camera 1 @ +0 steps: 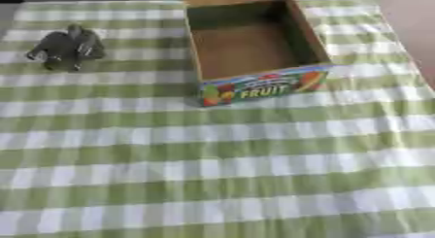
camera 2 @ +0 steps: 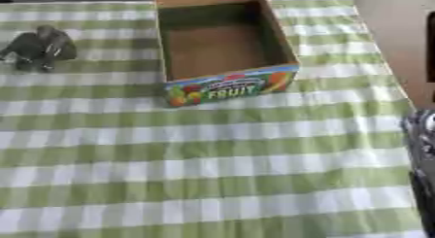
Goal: Pick up objects on the table and place them in the box.
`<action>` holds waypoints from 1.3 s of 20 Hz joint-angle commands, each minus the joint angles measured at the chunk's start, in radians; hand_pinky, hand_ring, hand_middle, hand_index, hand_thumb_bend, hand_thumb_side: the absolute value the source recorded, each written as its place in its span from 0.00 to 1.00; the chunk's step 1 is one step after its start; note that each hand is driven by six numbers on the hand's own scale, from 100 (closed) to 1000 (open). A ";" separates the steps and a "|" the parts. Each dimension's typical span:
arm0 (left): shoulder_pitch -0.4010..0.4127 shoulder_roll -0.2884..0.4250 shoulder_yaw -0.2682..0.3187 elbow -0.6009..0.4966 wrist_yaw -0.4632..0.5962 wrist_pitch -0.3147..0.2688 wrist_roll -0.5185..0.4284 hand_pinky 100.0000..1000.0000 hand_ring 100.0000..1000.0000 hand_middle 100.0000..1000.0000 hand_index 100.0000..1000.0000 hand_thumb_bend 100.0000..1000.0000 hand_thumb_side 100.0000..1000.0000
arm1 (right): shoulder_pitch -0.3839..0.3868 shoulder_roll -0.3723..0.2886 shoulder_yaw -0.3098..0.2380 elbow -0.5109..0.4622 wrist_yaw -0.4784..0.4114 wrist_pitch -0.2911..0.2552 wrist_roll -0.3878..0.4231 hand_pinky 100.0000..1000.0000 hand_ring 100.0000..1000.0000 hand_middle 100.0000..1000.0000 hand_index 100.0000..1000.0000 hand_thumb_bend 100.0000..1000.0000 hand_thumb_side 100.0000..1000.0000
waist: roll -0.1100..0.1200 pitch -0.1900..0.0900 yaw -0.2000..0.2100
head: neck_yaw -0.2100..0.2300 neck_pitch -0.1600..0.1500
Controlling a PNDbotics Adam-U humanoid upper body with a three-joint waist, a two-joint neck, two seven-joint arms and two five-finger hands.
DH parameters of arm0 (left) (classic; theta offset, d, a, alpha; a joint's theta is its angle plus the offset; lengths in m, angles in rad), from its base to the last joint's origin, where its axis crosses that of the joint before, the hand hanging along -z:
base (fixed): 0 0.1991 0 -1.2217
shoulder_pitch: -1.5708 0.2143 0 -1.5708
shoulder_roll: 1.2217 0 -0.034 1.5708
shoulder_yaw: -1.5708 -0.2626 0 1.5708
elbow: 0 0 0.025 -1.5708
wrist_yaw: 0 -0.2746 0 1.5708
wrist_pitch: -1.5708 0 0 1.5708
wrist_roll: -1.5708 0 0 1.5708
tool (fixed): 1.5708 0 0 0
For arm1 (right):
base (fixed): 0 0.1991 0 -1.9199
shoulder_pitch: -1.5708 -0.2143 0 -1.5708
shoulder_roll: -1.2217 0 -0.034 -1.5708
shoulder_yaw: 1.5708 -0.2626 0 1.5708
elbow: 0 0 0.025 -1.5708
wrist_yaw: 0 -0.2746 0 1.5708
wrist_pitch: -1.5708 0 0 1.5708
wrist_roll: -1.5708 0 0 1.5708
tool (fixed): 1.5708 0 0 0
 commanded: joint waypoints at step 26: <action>-0.266 0.589 -0.226 0.334 -0.346 0.346 -0.309 0.91 0.81 0.72 0.96 0.35 0.57 | 0.001 -0.058 0.011 -0.018 0.010 0.023 0.011 0.80 0.59 0.66 0.80 0.00 0.65 | 0.039 -0.044 0.001 | -0.007 0.012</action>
